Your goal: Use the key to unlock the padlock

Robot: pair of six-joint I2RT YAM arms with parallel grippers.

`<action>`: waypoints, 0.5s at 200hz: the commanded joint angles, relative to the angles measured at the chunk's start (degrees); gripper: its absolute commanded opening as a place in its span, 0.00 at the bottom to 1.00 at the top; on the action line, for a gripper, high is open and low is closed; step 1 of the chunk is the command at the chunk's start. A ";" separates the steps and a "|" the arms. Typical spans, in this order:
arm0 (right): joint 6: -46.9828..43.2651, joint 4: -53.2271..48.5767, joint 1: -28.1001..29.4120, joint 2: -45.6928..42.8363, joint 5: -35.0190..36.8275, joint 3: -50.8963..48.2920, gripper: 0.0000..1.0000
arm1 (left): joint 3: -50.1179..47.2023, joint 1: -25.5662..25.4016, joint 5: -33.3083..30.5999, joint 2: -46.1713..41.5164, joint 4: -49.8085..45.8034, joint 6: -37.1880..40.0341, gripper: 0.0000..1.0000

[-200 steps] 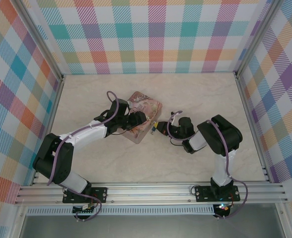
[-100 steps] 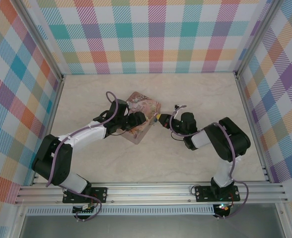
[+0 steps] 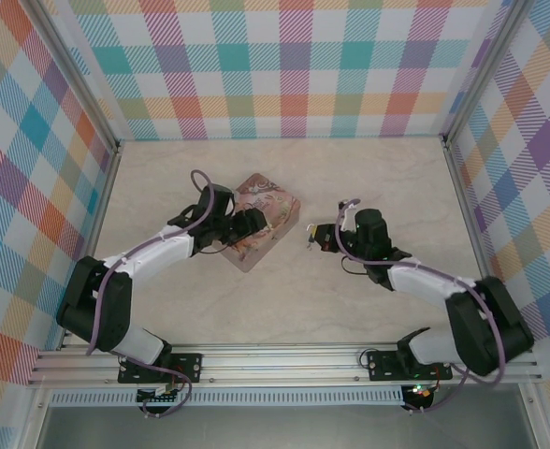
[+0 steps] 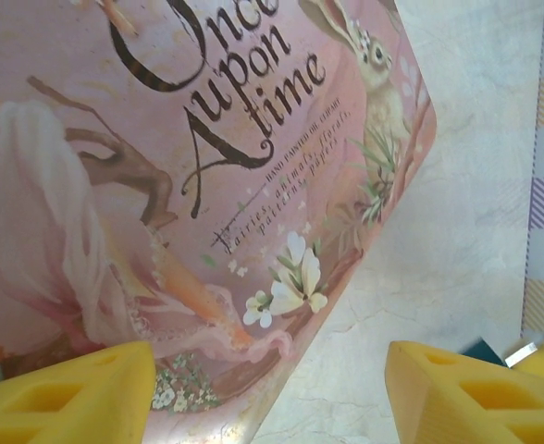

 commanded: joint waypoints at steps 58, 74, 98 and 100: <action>-11.64 -41.90 0.16 -4.32 0.77 10.23 0.00 | 6.99 3.39 -2.71 -1.30 -6.91 6.56 0.82; -11.67 -43.56 0.69 -2.08 0.77 11.38 0.00 | 7.41 3.39 -4.53 -3.06 -8.07 7.71 0.85; -11.33 -45.04 1.99 2.13 1.44 13.31 0.00 | 6.90 3.39 -7.69 -6.32 -8.91 9.28 0.90; -11.34 -45.18 2.17 2.47 1.62 13.52 0.00 | 6.85 3.39 -7.95 -6.61 -9.07 9.44 0.90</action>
